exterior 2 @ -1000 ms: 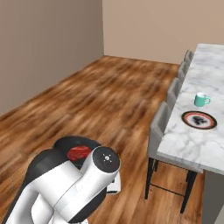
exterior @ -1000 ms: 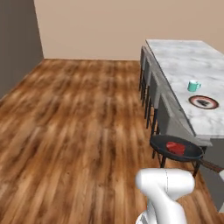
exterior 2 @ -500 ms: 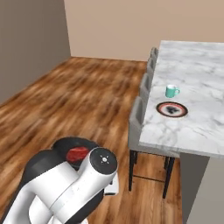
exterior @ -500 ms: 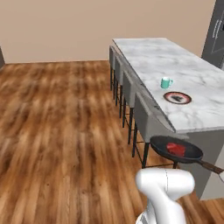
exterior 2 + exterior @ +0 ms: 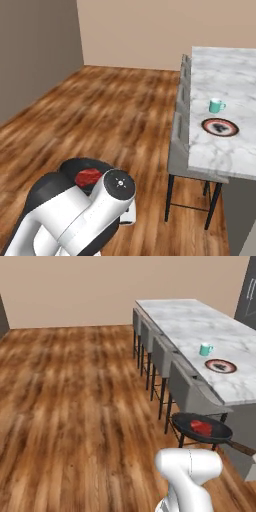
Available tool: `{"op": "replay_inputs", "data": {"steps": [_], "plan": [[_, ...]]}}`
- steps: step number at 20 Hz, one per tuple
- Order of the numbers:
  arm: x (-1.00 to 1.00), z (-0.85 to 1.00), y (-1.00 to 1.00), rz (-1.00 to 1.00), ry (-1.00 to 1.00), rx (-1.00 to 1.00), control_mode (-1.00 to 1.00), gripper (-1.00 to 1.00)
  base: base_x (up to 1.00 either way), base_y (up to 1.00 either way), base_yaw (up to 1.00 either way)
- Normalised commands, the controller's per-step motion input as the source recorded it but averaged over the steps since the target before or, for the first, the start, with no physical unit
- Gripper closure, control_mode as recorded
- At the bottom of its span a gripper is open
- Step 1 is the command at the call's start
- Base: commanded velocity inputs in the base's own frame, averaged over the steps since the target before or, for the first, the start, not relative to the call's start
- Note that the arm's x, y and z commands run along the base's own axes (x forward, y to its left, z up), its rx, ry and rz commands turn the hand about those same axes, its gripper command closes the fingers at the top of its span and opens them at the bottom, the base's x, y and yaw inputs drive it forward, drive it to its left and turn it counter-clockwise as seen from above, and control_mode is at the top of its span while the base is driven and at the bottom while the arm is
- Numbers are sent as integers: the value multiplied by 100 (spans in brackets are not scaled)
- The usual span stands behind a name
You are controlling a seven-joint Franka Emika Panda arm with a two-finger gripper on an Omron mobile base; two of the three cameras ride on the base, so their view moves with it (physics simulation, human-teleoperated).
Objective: Pick up the pan with the steak in it and place it on the dining table. Then place the steak on the plate.
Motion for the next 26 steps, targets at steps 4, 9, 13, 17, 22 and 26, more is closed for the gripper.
{"op": "replay_inputs", "data": {"steps": [4, 9, 13, 17, 22, 26], "plan": [[0, 0, 0, 0, 0, 0, 100, 100, 0, 97, -8], [0, 0, 0, 0, 0, 0, 100, 100, 0, 68, -5], [0, 0, 0, 0, 0, 0, 100, 100, 4, 2, 0], [0, 0, 0, 0, 0, 0, 100, 100, 84, 37, -7], [0, 0, 0, 0, 0, 0, 100, 100, 100, 50, -10], [0, 0, 0, 0, 0, 0, 100, 100, 100, 45, -13]]}}
